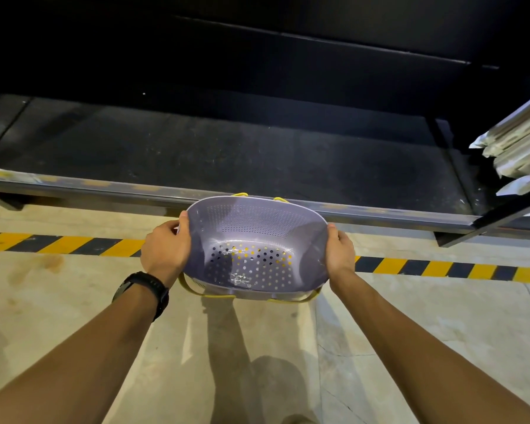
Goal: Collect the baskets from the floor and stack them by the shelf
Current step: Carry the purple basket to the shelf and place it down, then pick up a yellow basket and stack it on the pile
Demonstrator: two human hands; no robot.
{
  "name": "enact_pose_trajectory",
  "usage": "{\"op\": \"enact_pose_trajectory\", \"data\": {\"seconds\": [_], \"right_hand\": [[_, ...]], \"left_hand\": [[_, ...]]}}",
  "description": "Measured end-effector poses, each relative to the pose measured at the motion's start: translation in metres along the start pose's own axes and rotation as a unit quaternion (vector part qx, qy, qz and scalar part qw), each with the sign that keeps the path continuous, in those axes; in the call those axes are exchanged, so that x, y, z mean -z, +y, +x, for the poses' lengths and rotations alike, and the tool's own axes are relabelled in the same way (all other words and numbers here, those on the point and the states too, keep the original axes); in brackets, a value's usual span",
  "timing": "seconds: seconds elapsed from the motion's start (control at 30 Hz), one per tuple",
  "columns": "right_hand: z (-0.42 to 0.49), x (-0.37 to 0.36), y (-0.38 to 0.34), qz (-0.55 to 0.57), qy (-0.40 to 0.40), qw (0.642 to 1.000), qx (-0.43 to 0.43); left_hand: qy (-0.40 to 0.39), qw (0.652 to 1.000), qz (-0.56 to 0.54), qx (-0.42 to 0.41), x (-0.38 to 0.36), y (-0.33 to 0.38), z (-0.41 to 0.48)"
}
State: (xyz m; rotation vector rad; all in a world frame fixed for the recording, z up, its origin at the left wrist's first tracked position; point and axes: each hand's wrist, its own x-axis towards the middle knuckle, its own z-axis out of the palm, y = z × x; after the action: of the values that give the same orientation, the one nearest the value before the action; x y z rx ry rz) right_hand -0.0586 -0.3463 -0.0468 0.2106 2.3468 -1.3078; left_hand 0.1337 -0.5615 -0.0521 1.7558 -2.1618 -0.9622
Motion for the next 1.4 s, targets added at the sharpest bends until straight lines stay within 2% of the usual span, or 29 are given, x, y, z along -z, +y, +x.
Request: {"op": "enact_pose_trajectory", "data": {"seconds": [0.07,0.13,0.3,0.43,0.57,0.63,0.77,0.97,1.17,1.4], "right_hand": [[-0.007,0.008,-0.013,-0.066,0.04,0.993,0.088],[-0.022,0.021,-0.037,-0.146,0.052,0.971,0.183],[-0.083,0.082,-0.138,-0.327,0.012,0.876,0.355],[-0.136,0.144,-0.228,-0.455,0.001,0.799,0.392],[-0.19,0.219,-0.31,-0.513,-0.006,0.771,0.378],[-0.215,0.257,-0.35,-0.527,-0.006,0.766,0.368],[-0.264,0.324,-0.426,-0.527,0.012,0.776,0.348],[-0.317,0.39,-0.496,-0.541,0.025,0.775,0.325],[-0.372,0.428,-0.517,-0.53,0.069,0.794,0.291],[-0.426,0.5,-0.484,-0.504,0.134,0.827,0.208]], "left_hand": [[0.002,1.0,0.018,-0.012,0.014,0.007,-0.005],[0.012,0.998,0.037,-0.051,0.038,0.02,-0.016],[0.03,0.965,0.182,-0.184,0.132,0.092,-0.053],[0.017,0.906,0.292,-0.305,0.224,0.174,-0.085],[0.012,0.86,0.373,-0.349,0.324,0.267,-0.121],[0.007,0.84,0.4,-0.366,0.371,0.31,-0.138],[0.004,0.825,0.413,-0.386,0.452,0.384,-0.173],[0.009,0.807,0.411,-0.424,0.524,0.458,-0.204],[-0.004,0.786,0.378,-0.489,0.553,0.509,-0.231],[-0.042,0.725,0.364,-0.583,0.528,0.542,-0.297]]}}
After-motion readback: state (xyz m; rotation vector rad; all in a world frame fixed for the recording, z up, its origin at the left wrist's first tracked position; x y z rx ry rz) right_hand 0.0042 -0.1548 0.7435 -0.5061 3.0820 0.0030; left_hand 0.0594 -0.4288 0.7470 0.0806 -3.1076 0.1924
